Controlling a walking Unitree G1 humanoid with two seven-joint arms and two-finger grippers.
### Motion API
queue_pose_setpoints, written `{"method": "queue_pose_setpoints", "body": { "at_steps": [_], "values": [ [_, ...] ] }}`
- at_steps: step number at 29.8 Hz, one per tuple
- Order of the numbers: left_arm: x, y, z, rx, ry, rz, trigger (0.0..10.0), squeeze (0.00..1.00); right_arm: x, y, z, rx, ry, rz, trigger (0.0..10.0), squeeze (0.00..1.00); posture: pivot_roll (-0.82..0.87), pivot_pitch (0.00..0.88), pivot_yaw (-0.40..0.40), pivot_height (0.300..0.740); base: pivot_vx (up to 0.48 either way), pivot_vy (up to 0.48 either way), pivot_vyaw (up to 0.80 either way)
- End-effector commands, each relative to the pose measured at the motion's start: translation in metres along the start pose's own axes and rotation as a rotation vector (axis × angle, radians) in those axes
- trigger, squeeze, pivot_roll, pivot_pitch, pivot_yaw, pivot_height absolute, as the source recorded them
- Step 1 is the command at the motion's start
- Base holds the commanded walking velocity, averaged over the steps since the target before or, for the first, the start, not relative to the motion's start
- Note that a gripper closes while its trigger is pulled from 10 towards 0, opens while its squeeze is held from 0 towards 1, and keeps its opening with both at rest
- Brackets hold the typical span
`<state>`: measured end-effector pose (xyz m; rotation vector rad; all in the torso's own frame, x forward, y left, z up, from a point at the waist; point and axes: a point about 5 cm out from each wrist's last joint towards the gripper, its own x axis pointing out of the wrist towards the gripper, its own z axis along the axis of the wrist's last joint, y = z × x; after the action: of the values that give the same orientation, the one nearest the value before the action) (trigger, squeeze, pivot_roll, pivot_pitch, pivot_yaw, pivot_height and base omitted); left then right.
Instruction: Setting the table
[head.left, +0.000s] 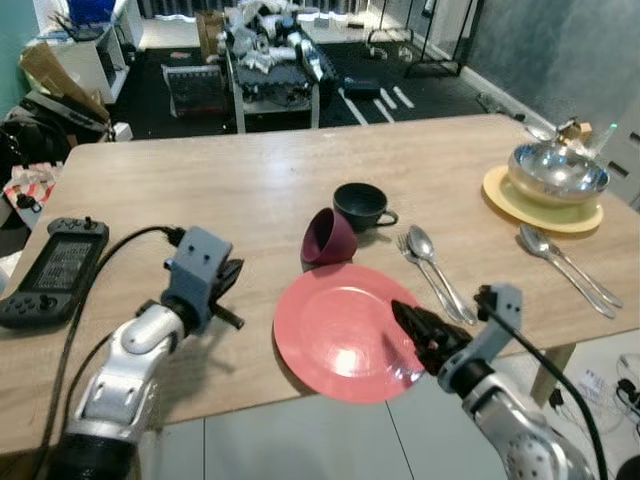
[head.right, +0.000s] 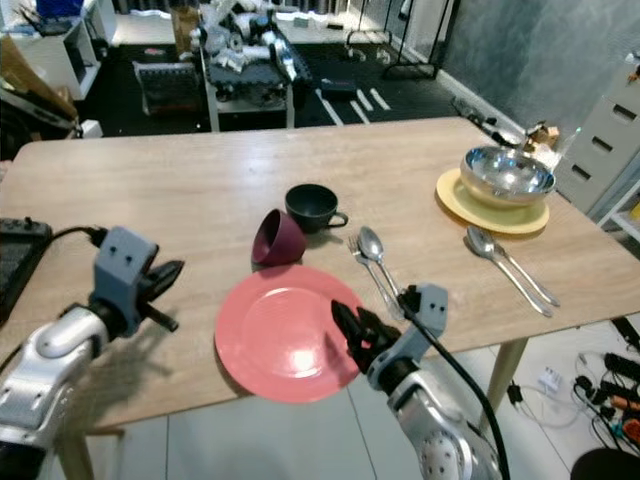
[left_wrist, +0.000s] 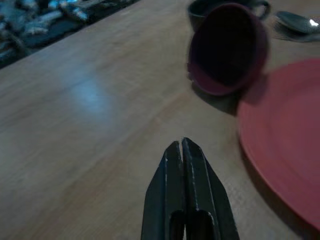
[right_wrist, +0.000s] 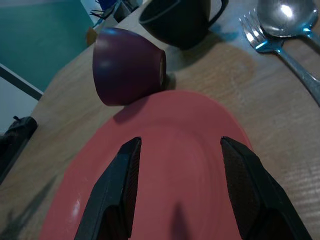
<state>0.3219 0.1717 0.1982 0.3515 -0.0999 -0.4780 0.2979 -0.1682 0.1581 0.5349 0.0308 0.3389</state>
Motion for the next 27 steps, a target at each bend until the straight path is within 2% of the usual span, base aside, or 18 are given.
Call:
{"method": "queue_pose_setpoints", "body": {
  "at_steps": [1,2,3,5,6,7,8,10,11,12,13,14,18,19,21,22,27],
  "values": [
    [-0.005,-0.02,-0.013,0.111,0.038,-0.156,10.0,1.0,-0.001,-0.003,-0.002,0.004,0.01,-0.01,10.0,0.0,0.14,0.168,0.058,0.74,0.0,0.0,0.0],
    [-0.007,-0.026,-0.016,0.176,0.048,-0.22,10.0,1.0,-0.001,-0.004,-0.001,0.003,0.008,-0.016,10.0,0.0,0.14,0.168,0.058,0.74,0.0,0.0,0.0],
    [-0.007,-0.026,-0.016,0.176,0.048,-0.22,10.0,1.0,-0.001,-0.004,-0.001,0.003,0.008,-0.016,10.0,0.0,0.14,0.168,0.058,0.74,0.0,0.0,0.0],
    [-0.009,-0.034,-0.02,0.312,0.052,-0.327,10.0,1.0,-0.001,-0.006,-0.001,0.003,0.005,-0.026,10.0,0.0,0.14,0.171,0.06,0.74,0.0,0.0,0.0],
    [-0.009,-0.034,-0.02,0.312,0.052,-0.327,10.0,1.0,-0.001,-0.006,-0.001,0.003,0.005,-0.026,10.0,0.0,0.14,0.171,0.06,0.74,0.0,0.0,0.0],
    [-0.01,-0.036,-0.02,0.371,0.058,-0.374,10.0,1.0,-0.001,-0.006,0.0,0.004,0.003,-0.03,10.0,0.0,0.14,0.169,0.061,0.74,0.0,0.0,0.0],
    [-0.01,-0.036,-0.02,0.371,0.058,-0.374,10.0,1.0,-0.001,-0.006,0.0,0.004,0.003,-0.03,10.0,0.0,0.14,0.169,0.061,0.74,0.0,0.0,0.0],
    [-0.01,-0.036,-0.019,0.509,0.057,-0.462,10.0,1.0,-0.002,-0.007,0.0,0.006,-0.001,-0.036,10.0,0.0,0.13,0.168,0.065,0.74,0.0,0.0,0.0],
    [-0.01,-0.036,-0.019,0.509,0.057,-0.462,10.0,1.0,-0.002,-0.007,0.0,0.006,-0.001,-0.036,10.0,0.0,0.13,0.168,0.065,0.74,0.0,0.0,0.0],
    [-0.01,-0.035,-0.017,0.638,0.056,-0.529,10.0,1.0,-0.003,-0.007,0.0,0.008,-0.005,-0.038,10.0,0.0,0.13,0.165,0.064,0.74,0.0,0.0,0.0],
    [-0.011,-0.036,-0.018,0.699,0.054,-0.568,10.0,1.0,-0.003,-0.007,0.0,0.01,-0.006,-0.039,10.0,0.0,0.13,0.165,0.064,0.74,0.0,0.0,0.0],
    [-0.011,-0.036,-0.018,0.699,0.054,-0.568,10.0,1.0,-0.003,-0.007,0.0,0.01,-0.006,-0.039,10.0,0.0,0.13,0.165,0.064,0.74,0.0,0.0,0.0],
    [-0.015,-0.04,-0.02,0.82,0.027,-0.642,10.0,1.0,-0.002,-0.007,0.0,0.009,-0.007,-0.039,10.0,0.0,0.13,0.159,0.066,0.74,0.0,0.0,0.0],
    [-0.016,-0.042,-0.021,0.841,0.011,-0.652,10.0,0.93,-0.001,-0.006,0.0,0.01,-0.009,-0.037,10.0,0.0,0.13,0.158,0.065,0.74,0.0,0.0,0.0],
    [-0.016,-0.043,-0.021,0.852,0.001,-0.658,10.0,0.93,-0.001,-0.006,0.0,0.011,-0.011,-0.036,10.0,0.0,0.13,0.158,0.065,0.74,0.0,0.0,0.0],
    [-0.014,-0.046,-0.023,0.898,-0.026,-0.665,10.0,0.0,0.0,-0.005,0.001,0.013,-0.013,-0.035,10.0,0.0,0.13,0.156,0.06,0.74,0.0,0.0,0.0],
    [-0.004,-0.05,-0.028,0.941,-0.048,-0.673,10.0,0.0,0.002,-0.003,0.0,0.01,-0.01,-0.029,10.0,0.0,0.13,0.155,0.059,0.74,0.0,0.0,0.0]
  ]
}}
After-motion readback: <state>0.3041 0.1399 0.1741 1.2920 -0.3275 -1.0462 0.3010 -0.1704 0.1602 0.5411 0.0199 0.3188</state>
